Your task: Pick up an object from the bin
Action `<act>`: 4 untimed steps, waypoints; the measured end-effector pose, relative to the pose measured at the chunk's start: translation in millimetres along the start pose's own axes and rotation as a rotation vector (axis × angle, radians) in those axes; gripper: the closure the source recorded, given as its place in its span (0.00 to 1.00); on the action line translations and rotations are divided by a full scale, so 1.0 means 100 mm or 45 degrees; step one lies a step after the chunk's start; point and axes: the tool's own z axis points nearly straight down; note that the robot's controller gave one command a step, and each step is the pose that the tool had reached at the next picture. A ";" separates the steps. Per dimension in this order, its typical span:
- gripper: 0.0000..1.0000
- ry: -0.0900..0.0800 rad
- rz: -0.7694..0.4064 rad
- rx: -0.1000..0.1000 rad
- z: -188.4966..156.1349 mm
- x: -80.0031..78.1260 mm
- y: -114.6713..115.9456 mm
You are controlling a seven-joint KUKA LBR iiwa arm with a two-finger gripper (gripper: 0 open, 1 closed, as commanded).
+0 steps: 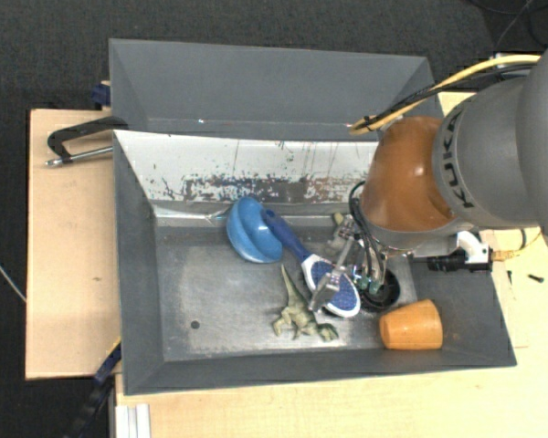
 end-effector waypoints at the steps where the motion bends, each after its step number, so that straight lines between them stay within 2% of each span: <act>1: 0.00 -0.003 0.320 -0.002 0.31 0.02 -0.11; 2: 0.00 -0.011 0.377 -0.002 0.30 0.37 0.17; 3: 1.00 -0.015 0.377 -0.004 0.29 0.35 0.16; 4: 1.00 0.001 0.374 0.002 0.22 0.35 0.17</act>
Offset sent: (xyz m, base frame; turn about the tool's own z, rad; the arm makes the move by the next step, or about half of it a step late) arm -0.0087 -0.0099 -0.0338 0.2524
